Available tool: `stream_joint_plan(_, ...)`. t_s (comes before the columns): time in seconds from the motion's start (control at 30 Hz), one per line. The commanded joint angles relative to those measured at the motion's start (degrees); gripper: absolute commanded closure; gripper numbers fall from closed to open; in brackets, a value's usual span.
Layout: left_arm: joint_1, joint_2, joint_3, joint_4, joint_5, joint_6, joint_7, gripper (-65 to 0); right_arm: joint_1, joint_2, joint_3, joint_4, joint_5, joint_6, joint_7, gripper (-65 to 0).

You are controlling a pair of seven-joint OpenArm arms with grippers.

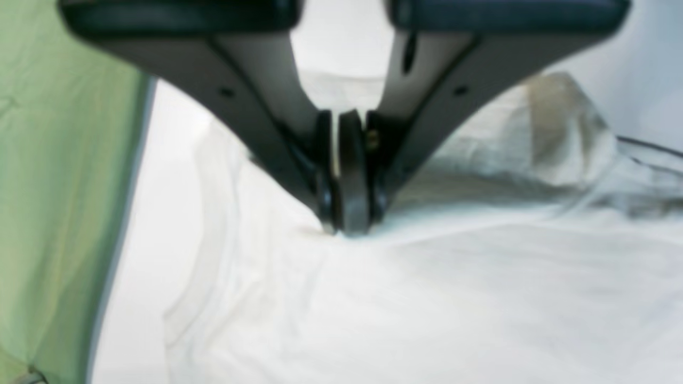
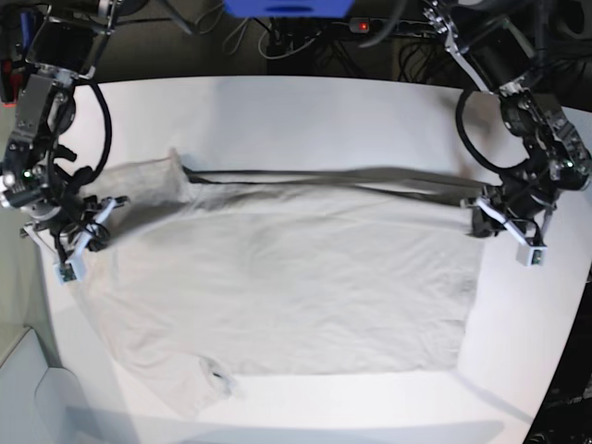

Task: Layout the t-shirt on the table in an organized manner, then fold the t-shirt properly
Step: 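Lift the collar edge with both grippers and fold it over the body, then hold the folded collar edge with both grippers and adjust the fold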

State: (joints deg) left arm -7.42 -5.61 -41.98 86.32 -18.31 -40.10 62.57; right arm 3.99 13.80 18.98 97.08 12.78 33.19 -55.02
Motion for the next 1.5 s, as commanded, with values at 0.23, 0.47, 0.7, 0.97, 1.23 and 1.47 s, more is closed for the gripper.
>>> stream_joint_plan(0.23, -1.9, -0.8, -2.9, 0.8, -1.2, 0.1, -1.3, -6.3, 2.3, 0.8, 0.1, -0.9, 1.0, 0.3, 1.7, 0.0)
stream_joint_plan(0.47, -1.9, -0.9, -3.6, 0.7, -1.1, 0.1, -1.3, -6.3, 3.0, 1.8, 0.1, -6.1, 1.0, 0.3, 4.7, 0.0)
stream_joint_plan(0.7, -3.7, -1.0, -3.7, -2.6, -0.7, 0.1, -1.3, -6.5, 3.1, 1.8, -0.1, -6.1, 1.0, 0.3, 4.7, 0.0)
stream_joint_plan(0.97, -4.8, -1.1, -4.0, -6.2, -0.7, 0.1, -2.6, -7.6, 3.1, 1.8, -1.5, -6.1, 1.0, 0.3, 4.7, -0.8)
stream_joint_plan(1.23, -5.6, -1.1, -4.0, -6.3, -0.7, 0.1, -3.7, -23.6, 3.2, 1.6, -1.4, -6.1, -2.3, 0.3, 4.8, -17.6)
stream_joint_plan(1.47, -6.3, -1.1, -4.0, -5.3, -1.3, 0.1, -3.4, -35.1, 2.9, 1.8, -1.2, -5.8, -2.4, 0.3, 4.7, -25.8)
